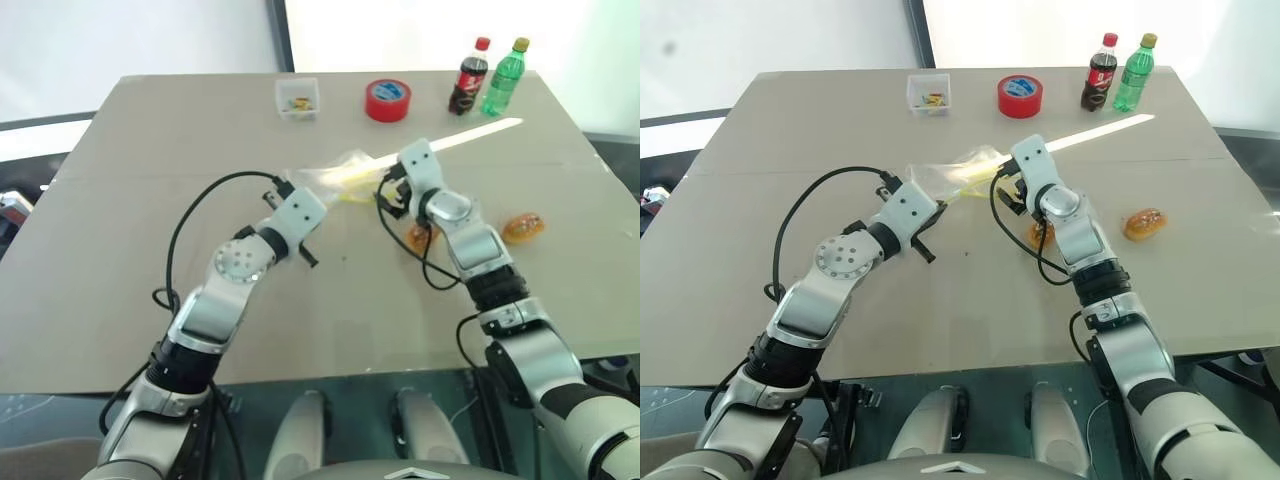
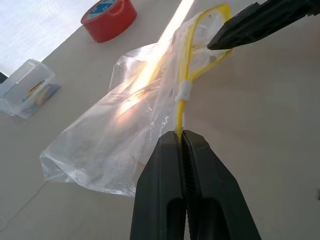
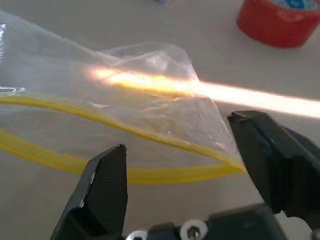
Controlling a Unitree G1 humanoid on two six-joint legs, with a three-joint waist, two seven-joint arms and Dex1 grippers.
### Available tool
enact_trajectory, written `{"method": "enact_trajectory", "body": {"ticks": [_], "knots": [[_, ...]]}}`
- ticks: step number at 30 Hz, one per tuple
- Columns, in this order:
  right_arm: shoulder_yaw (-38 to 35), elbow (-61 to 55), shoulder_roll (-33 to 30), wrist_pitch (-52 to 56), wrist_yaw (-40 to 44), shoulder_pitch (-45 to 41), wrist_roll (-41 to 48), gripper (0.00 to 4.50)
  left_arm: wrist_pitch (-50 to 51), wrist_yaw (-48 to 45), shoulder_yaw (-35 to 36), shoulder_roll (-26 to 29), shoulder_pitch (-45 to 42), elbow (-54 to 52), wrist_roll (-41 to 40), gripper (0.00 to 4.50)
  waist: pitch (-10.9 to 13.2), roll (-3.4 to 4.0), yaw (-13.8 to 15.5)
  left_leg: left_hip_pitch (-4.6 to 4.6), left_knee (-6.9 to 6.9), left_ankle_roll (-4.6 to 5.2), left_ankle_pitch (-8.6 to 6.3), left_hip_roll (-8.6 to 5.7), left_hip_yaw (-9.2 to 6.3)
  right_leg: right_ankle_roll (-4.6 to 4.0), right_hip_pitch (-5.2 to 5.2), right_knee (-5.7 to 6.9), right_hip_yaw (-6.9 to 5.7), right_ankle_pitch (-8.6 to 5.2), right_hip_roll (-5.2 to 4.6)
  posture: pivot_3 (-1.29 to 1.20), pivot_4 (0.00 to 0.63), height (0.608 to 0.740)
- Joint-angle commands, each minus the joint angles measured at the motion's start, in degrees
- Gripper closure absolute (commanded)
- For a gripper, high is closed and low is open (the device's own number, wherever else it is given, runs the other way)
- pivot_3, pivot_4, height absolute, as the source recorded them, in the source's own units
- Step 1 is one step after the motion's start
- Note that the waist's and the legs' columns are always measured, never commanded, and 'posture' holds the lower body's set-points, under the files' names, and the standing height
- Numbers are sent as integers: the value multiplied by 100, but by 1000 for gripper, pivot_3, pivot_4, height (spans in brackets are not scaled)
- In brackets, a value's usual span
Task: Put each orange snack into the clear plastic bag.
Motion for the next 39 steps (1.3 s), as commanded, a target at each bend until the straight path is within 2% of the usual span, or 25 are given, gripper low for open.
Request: {"method": "enact_trajectory", "body": {"ticks": [1,5,14,19,20,21,22,24,27,30,32,39], "knots": [[-57,-599,31,296,-78,33,163,2573,-44,118,136,-116,-63,-17,110,4500,0,0,0,0,0,0,0,0,0,0,0,0,0,0,0,0,150,740],[-47,-769,41,523,-202,95,236,4456,13,208,136,-268,-63,28,165,4500,0,0,-1,1,1,0,0,0,-2,0,0,3,-2,0,0,0,150,740],[132,-1214,-307,628,-163,341,209,4456,59,235,115,-401,-41,56,267,4500,0,0,3,0,2,0,0,0,-1,0,0,2,-2,0,0,0,150,740],[587,-1555,-881,-173,165,588,-2,4456,8,226,120,-414,-49,127,297,4500,0,0,2,0,3,0,0,-1,-1,1,0,2,-2,0,0,0,150,740],[704,-1573,-1008,-348,194,633,-96,3949,-2,224,119,-422,-53,142,304,4500,0,0,2,0,3,0,0,-1,-1,1,0,2,-2,0,0,0,150,740],[742,-1592,-1061,-450,197,674,-114,3771,-11,220,117,-429,-58,155,310,4500,0,0,2,0,3,0,0,-1,0,1,0,1,-2,0,0,0,150,740],[746,-1609,-1082,-515,191,697,-99,3400,-19,216,118,-432,-63,166,313,4500,0,0,2,0,4,0,0,-1,0,1,0,1,-2,0,0,0,150,740],[725,-1656,-1107,-667,218,714,-45,2432,-33,204,124,-430,-68,180,311,4500,0,0,-8,0,4,0,0,0,0,1,1,0,-2,0,0,0,150,740],[697,-1805,-1135,-908,345,796,58,2432,-42,197,125,-432,-71,185,310,4500,0,0,-5,1,3,0,0,1,-1,1,0,2,-1,0,1,0,150,740],[779,-1732,-1104,-1016,435,864,47,3460,-79,195,106,-474,-89,188,295,4500,-1,0,4,0,5,0,0,0,-1,1,2,0,-2,0,1,0,150,740],[827,-1551,-1047,-1106,387,838,-9,4432,-106,183,109,-520,-100,166,256,4500,-1,-1,5,0,6,0,0,0,0,1,3,0,-2,0,0,0,150,740],[920,-382,-799,-1596,163,392,-120,4432,-124,126,127,-586,-85,83,207,4500,-1,-1,-2,1,8,0,0,0,0,1,3,2,-2,0,0,0,150,740]]}}
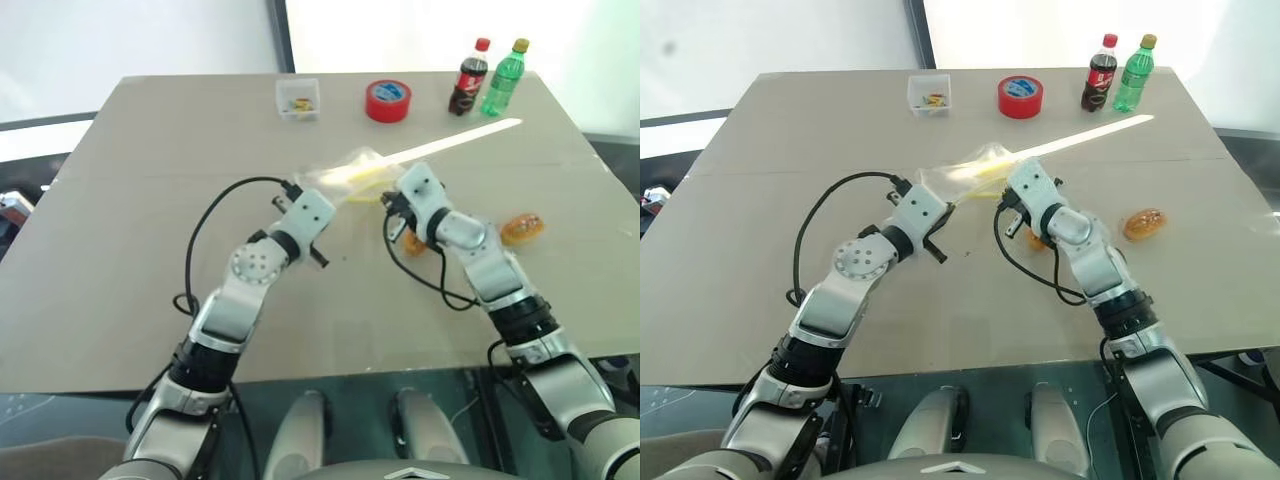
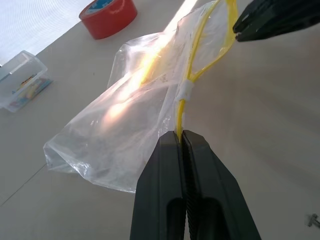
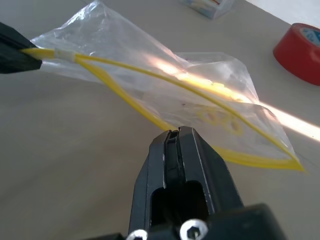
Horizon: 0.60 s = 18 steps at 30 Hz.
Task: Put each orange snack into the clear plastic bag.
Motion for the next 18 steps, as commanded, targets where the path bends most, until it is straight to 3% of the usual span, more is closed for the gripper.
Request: {"method": "enact_trajectory", "body": {"ticks": [1,10,18], "knots": [[1,680,61,-644,-266,-544,-154,4432,-159,-118,59,-1,-55,-206,-25,4500,0,0,-7,0,1,0,0,0,1,0,0,0,0,0,0,0,150,740],[643,2599,95,-2572,-710,-1549,-1013,4432,-256,-568,-89,250,129,-367,55,4500,0,0,-12,1,-3,-1,0,0,1,0,-1,-4,1,0,0,0,150,740],[631,2911,-24,-3118,-657,-1695,-1222,4432,-273,-558,1,456,202,-364,133,4500,0,1,-9,1,-2,-1,0,0,-1,0,-1,-1,1,0,-1,0,150,740]]}}
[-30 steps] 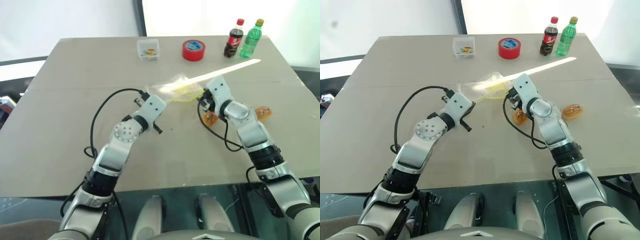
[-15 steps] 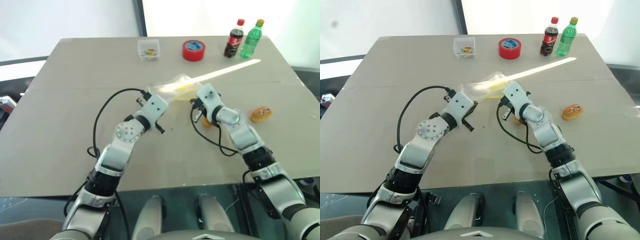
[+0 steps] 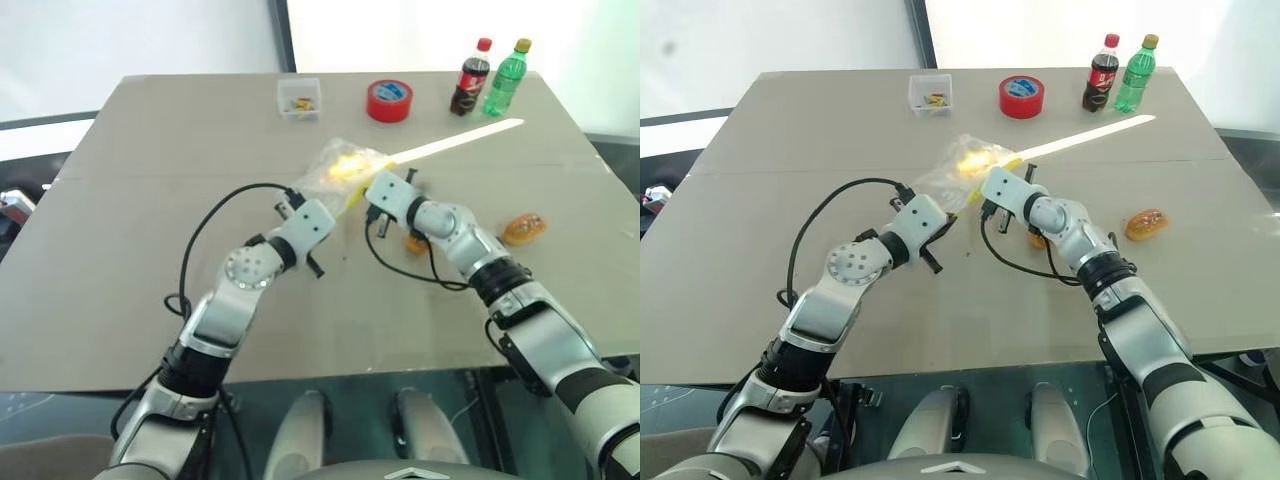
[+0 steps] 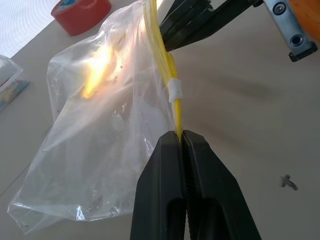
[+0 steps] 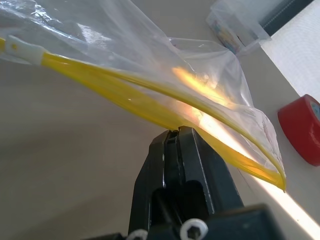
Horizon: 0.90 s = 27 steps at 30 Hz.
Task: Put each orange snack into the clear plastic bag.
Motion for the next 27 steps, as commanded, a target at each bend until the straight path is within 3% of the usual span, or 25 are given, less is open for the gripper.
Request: {"method": "enact_trajectory", "body": {"ticks": [1,9,27], "knots": [[-37,-191,-187,-243,-16,-201,-117,4432,-136,-6,83,85,70,-271,99,4500,0,0,0,0,0,0,0,0,-1,0,0,0,0,0,0,0,150,740],[-72,-201,-417,-390,-119,-402,-419,4432,-240,-51,12,98,55,-187,185,4500,0,0,-13,1,0,0,0,0,1,0,0,1,0,0,1,0,150,740],[133,161,-154,-722,-411,-450,-638,4432,-442,-89,288,-334,-92,-254,-150,4500,0,1,-10,2,0,0,0,0,1,0,0,3,1,0,0,0,150,740]]}}
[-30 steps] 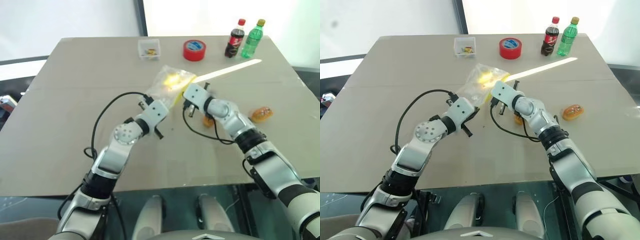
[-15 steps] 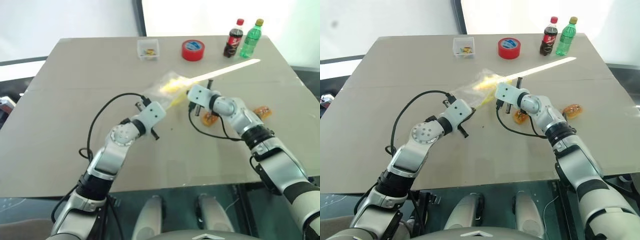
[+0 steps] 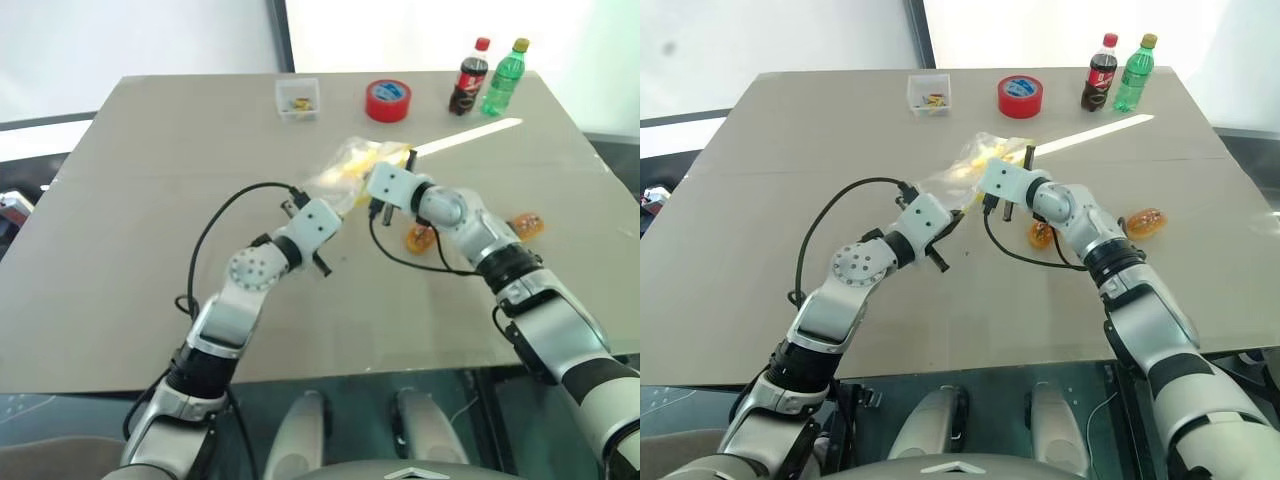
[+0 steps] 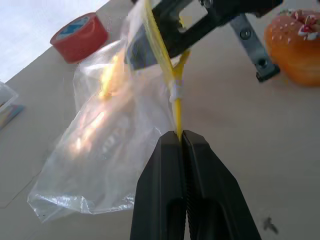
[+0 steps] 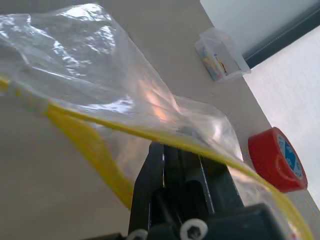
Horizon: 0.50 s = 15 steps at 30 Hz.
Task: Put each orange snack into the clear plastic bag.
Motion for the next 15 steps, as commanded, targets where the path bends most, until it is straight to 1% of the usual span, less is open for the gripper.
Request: {"method": "enact_trajectory", "body": {"ticks": [1,2,3,6,9,10,12,13,15], "knots": [[57,71,-23,-344,-306,-203,-161,4432,-127,-31,135,65,-21,-260,-39,4500,0,0,0,0,0,0,0,0,0,0,0,0,0,0,0,0,150,740],[157,111,-46,-529,-423,-264,-303,4432,-137,-45,123,87,-6,-256,-26,4500,0,0,1,0,0,0,0,0,0,0,0,0,0,0,0,0,150,740],[252,157,-69,-686,-514,-314,-433,4209,-142,-53,110,99,0,-252,-18,4500,0,0,0,0,0,0,0,0,0,0,0,0,0,0,0,0,150,740],[508,397,-129,-1026,-805,-447,-797,3291,-150,-55,98,103,-5,-249,-11,4500,0,0,0,0,0,0,0,0,2,0,-1,-1,2,0,0,0,150,740],[686,700,-153,-1157,-1145,-573,-1096,1737,-164,-49,100,101,-4,-258,-6,4500,0,0,4,1,0,-1,0,0,1,0,0,0,1,0,0,0,150,740],[744,821,-140,-1173,-1250,-618,-1186,1143,-164,-50,107,95,6,-266,-19,4500,0,0,5,0,0,-1,0,0,1,0,0,0,1,0,0,0,150,740],[802,1033,-87,-1173,-1412,-707,-1279,360,-167,-48,102,83,21,-274,-27,4500,0,0,11,0,0,-1,0,-1,1,0,0,-1,1,0,0,0,150,740],[822,1132,-59,-1169,-1493,-756,-1320,47,-175,-50,88,81,23,-271,-22,4500,0,0,9,0,0,-1,0,-1,1,0,0,-2,1,0,0,0,150,740],[838,1283,-16,-1144,-1619,-832,-1376,47,-193,-59,66,86,18,-262,-8,4500,0,0,5,0,0,-1,0,-1,2,0,-1,-1,2,0,0,0,150,740]]}}
